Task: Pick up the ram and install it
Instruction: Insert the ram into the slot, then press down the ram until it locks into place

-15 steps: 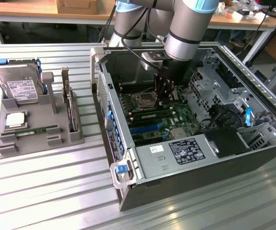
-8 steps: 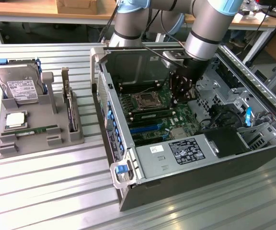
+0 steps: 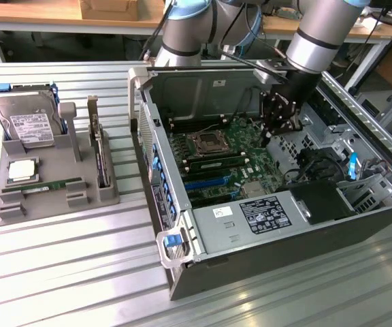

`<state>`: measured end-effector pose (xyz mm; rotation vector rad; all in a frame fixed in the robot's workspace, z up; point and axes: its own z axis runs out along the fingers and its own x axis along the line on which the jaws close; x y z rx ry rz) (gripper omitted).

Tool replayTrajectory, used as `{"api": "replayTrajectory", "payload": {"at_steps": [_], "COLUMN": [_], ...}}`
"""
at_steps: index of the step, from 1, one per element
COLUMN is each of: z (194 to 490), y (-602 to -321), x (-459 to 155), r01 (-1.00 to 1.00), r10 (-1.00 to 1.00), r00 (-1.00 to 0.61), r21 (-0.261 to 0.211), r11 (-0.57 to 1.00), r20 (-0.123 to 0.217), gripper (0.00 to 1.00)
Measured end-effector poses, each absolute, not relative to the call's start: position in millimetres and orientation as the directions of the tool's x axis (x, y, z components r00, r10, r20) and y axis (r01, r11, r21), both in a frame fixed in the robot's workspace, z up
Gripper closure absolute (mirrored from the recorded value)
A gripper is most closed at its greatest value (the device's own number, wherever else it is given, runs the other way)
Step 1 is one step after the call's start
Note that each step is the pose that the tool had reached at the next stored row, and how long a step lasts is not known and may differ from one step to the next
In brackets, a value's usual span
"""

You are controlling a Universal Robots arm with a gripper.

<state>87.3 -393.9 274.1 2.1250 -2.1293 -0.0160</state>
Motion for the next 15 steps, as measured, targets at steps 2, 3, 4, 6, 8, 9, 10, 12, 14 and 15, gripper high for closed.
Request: {"api": "replayTrajectory", "payload": {"at_steps": [2, 3, 4, 6, 8, 9, 10, 12, 14, 15], "z": [289, 297, 300, 300, 301, 301, 301, 298, 292, 290], "y": [-394, -394, -394, -394, -394, -394, -394, -394, -394, -394], "x": [88, 88, 89, 89, 89, 89, 89, 85, 79, 77], "r01": [-0.995, -0.995, -0.995, -0.995, -0.995, -0.995, -0.995, -0.995, -0.995, -0.995], "r10": [-0.996, -0.996, -0.996, -0.996, -0.996, -0.996, -0.996, -0.996, -0.996, -0.996], "r00": [0.002, 0.002, 0.002, 0.002, 0.002, 0.002, 0.002, 0.002, 0.002, 0.002], "r21": [0.101, 0.101, 0.101, 0.101, 0.101, 0.101, 0.101, 0.101, 0.101, 0.101], "r11": [0.006, 0.006, 0.007, 0.006, 0.006, 0.006, 0.006, 0.006, 0.006, 0.006], "r20": [0.086, 0.087, 0.087, 0.086, 0.085, 0.085, 0.085, 0.086, 0.086, 0.086], "gripper": [0.89, 0.89, 0.89, 0.89, 0.89, 0.89, 0.89, 0.89, 0.89, 0.89]}}
